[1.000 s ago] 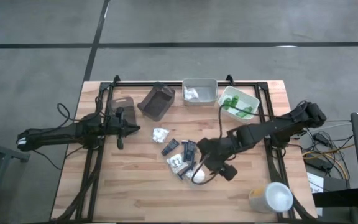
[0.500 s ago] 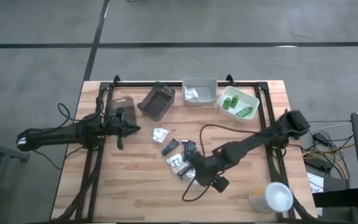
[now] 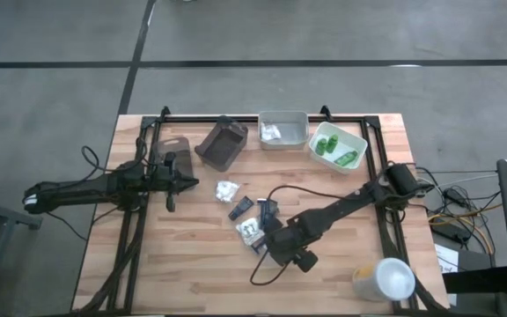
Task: Pick & Place Travel size toiletries
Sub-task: Put the bottom cotton pack into the gray bin
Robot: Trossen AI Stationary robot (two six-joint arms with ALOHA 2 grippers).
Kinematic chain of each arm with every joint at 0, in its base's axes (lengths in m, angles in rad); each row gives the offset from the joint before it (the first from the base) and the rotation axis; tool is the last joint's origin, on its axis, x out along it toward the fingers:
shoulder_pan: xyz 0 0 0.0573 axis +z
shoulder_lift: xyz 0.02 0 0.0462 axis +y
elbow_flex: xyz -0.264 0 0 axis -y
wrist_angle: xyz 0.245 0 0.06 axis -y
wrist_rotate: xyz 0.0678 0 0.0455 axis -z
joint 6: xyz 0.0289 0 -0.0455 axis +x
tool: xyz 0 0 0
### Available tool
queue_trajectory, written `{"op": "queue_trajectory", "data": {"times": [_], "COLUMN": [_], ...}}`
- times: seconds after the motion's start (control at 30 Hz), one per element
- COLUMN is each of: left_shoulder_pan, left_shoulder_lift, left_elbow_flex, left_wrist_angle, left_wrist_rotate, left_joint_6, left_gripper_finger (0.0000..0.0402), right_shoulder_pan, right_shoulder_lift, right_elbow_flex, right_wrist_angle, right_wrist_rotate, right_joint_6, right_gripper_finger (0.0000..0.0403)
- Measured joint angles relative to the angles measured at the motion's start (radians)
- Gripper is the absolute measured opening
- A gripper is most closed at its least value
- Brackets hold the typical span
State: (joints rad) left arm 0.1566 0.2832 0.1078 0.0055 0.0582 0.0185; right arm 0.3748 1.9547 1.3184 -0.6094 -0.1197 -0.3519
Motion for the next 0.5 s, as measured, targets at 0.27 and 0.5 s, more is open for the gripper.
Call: {"op": "queue_trajectory", "data": {"times": [0.27, 0.5], "left_shoulder_pan": [-0.001, -0.001], "left_shoulder_lift": [0.0, 0.0], "left_elbow_flex": [0.0, 0.0], "left_wrist_angle": [0.0, 0.0], "left_wrist_rotate": [0.0, 0.0], "left_joint_6": [0.0, 0.0], "left_gripper_finger": [0.0023, 0.0023], "right_shoulder_pan": [-0.002, -0.002], "right_shoulder_lift": [0.011, -0.009], "right_elbow_flex": [0.004, 0.004], "right_wrist_angle": [-0.002, -0.013], "right_wrist_rotate": [0.01, 0.018], "right_joint_6": [0.005, 0.01], "right_gripper_finger": [0.0148, 0.0065]}}
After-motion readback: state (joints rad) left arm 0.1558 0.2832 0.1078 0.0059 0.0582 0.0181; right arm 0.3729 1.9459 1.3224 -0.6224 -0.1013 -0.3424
